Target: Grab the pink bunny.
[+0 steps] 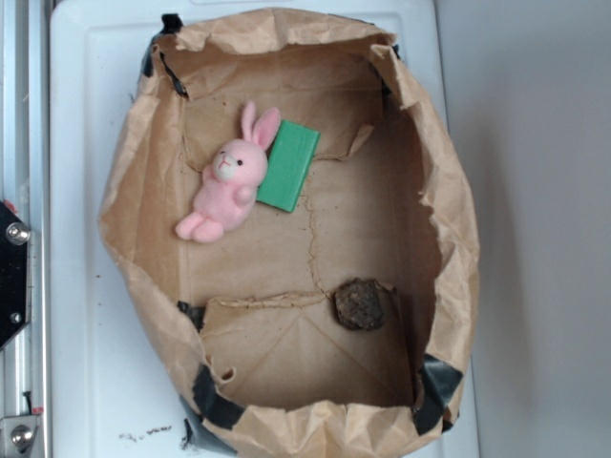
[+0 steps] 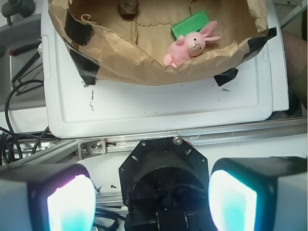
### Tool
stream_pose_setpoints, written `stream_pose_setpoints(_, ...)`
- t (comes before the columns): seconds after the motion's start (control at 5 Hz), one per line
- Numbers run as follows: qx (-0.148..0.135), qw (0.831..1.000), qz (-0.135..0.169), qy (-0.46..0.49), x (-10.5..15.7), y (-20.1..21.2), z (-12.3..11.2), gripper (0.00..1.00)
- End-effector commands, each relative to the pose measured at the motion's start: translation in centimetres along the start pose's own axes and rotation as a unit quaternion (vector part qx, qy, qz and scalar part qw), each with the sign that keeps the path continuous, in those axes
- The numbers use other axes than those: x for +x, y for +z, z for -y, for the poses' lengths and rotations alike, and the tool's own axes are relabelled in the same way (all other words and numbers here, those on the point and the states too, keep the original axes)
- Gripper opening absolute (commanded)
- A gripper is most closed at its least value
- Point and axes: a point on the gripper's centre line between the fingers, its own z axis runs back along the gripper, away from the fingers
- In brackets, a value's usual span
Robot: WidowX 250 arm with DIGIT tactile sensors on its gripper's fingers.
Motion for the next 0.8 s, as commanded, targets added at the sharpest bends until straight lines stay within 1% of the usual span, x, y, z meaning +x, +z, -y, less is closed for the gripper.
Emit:
stream_pose_setpoints(0.0, 0.0, 1.0, 0.0, 0.0, 0.0, 0.0, 0.0, 1.0)
stream_pose_setpoints(0.2, 0.036, 0.993, -0.012, 0.111, 5.0, -1.0, -1.9, 1.0)
stream_pose_setpoints(0.4, 0.039, 0.986, 0.0, 0.164, 7.9, -2.8, -2.9, 1.0)
stream_pose_setpoints(0.6, 0.029, 0.978, 0.028, 0.202, 10.3, -4.7, -4.7, 1.0)
